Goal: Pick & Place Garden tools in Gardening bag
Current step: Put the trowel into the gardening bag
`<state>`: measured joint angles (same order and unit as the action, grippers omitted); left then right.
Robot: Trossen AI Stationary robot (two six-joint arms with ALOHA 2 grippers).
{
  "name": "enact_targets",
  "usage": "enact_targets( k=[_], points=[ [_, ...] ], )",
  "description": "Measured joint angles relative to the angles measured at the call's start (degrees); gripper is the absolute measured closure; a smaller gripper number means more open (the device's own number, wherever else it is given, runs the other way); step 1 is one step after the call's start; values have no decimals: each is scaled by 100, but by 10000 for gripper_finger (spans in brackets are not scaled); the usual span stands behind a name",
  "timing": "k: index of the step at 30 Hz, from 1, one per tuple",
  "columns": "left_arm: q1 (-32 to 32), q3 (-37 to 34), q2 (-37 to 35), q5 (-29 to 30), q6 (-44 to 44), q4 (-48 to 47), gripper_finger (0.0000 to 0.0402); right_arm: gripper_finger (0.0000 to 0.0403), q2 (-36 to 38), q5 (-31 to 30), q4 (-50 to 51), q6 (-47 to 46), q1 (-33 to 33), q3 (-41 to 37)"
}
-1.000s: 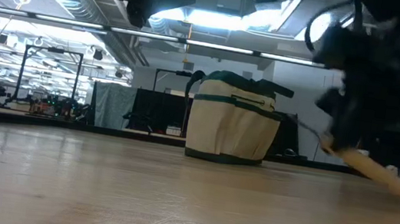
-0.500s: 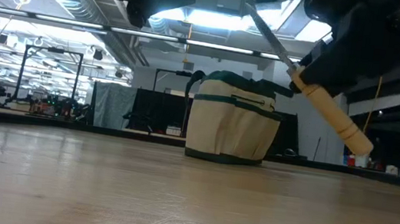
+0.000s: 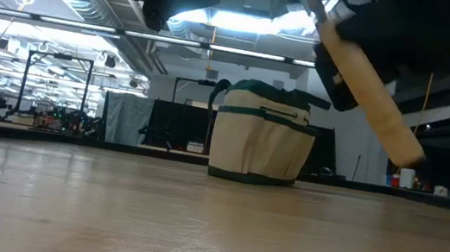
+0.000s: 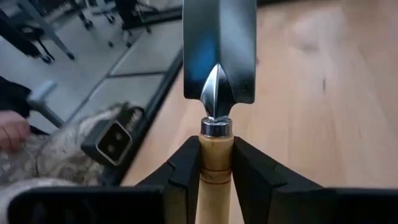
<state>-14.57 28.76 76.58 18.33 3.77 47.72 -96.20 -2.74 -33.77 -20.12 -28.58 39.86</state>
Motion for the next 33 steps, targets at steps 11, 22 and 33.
enact_targets(
  k=[11,22,33],
  points=[
    [0,2,0,0,0,0,151,318,-160,-4,-1173,-24,-77,4],
    [0,2,0,0,0,0,151,318,-160,-131,-544,395,122,1000],
    [-2,2,0,0,0,0,151,318,-160,-129,-83,1419,226,1890]
  ],
)
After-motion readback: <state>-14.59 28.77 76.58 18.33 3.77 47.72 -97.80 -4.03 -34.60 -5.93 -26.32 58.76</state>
